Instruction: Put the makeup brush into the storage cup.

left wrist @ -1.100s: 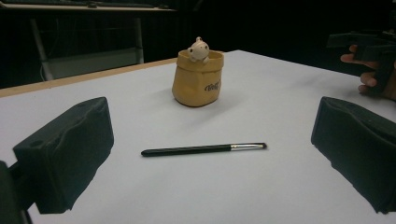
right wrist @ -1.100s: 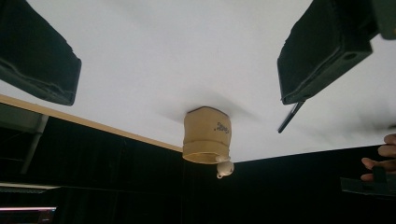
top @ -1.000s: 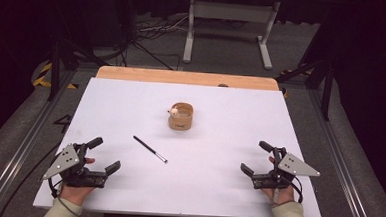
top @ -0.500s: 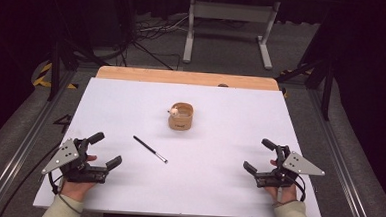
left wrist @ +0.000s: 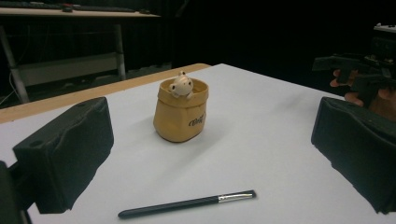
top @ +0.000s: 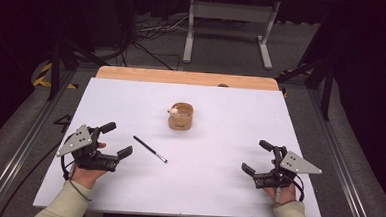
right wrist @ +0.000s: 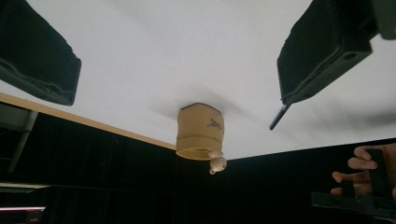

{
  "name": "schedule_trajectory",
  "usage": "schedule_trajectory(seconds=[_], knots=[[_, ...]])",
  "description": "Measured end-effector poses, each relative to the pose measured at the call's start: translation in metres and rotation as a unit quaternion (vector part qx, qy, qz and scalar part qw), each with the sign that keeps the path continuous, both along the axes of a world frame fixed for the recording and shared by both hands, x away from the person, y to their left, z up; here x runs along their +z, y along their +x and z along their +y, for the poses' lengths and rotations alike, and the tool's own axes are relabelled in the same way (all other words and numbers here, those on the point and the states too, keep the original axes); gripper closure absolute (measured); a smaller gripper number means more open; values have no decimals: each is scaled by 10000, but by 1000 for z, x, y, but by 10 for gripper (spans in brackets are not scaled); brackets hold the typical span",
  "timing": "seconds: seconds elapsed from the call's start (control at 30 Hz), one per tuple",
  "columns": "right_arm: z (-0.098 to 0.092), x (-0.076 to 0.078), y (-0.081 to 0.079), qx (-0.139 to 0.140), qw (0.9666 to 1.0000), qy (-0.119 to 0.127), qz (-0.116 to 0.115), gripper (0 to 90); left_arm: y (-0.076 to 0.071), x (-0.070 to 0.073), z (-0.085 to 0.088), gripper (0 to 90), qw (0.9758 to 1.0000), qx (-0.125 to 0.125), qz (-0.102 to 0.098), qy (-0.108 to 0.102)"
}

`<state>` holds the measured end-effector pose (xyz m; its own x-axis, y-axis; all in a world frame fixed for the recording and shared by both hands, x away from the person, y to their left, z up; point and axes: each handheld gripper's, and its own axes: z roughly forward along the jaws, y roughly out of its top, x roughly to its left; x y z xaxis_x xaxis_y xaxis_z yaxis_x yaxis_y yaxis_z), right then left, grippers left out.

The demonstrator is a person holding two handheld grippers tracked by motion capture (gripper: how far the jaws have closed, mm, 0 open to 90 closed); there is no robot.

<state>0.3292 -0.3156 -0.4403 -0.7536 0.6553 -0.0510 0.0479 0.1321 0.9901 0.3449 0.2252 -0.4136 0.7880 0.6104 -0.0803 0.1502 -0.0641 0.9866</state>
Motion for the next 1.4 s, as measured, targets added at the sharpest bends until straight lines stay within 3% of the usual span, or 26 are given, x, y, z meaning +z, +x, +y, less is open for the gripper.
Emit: schedule_trajectory(seconds=[0.33,0.47,0.57,0.6,0.73,0.9,1.03,1.07,1.1,1.17,1.2,1.23,1.27,1.3,1.33,1.37,1.4], knots=[[-5,1,-2,-8,9999,66,-130,0,17,8,-12,1,9997,-199,65,79],[-4,1,-2,34,9998,70,-155,0,23,13,-17,1,9993,-227,93,281],[-5,2,-3,53,9997,142,-187,0,31,19,-22,1,9972,-226,368,604],[-5,2,-3,53,9997,142,-187,0,31,19,-22,1,9972,-226,368,604],[-2,1,-3,124,9997,83,-182,0,36,24,-26,1,9949,-186,367,923],[-2,1,-3,150,9998,80,-124,0,44,32,-32,2,9872,-309,501,1480],[-2,2,-3,92,9998,17,-147,0,52,38,-37,4,9793,-373,698,1865],[-2,2,-4,56,9999,15,-148,0,54,40,-38,4,9776,-374,734,1935],[-2,2,-4,56,9999,15,-148,0,54,40,-38,4,9776,-374,734,1935],[-3,1,-2,70,10000,16,-14,0,58,43,-41,4,9725,-410,807,2147],[-3,1,-2,70,10000,16,-14,0,58,43,-41,4,9725,-410,807,2147],[-3,1,-2,63,10000,24,17,0,61,44,-44,7,9684,-480,910,2274],[-3,1,-2,63,10000,24,17,0,61,44,-44,7,9684,-480,910,2274],[-3,1,-2,62,10000,24,21,0,63,43,-47,4,9621,-584,1057,2447],[-3,1,-2,67,10000,37,38,0,65,42,-49,4,9576,-596,1111,2590],[-3,1,-2,67,10000,37,38,0,65,42,-49,6,9576,-596,1111,2590],[-3,0,-1,78,9999,44,92,0,66,42,-50,6,9556,-608,1125,2655]])
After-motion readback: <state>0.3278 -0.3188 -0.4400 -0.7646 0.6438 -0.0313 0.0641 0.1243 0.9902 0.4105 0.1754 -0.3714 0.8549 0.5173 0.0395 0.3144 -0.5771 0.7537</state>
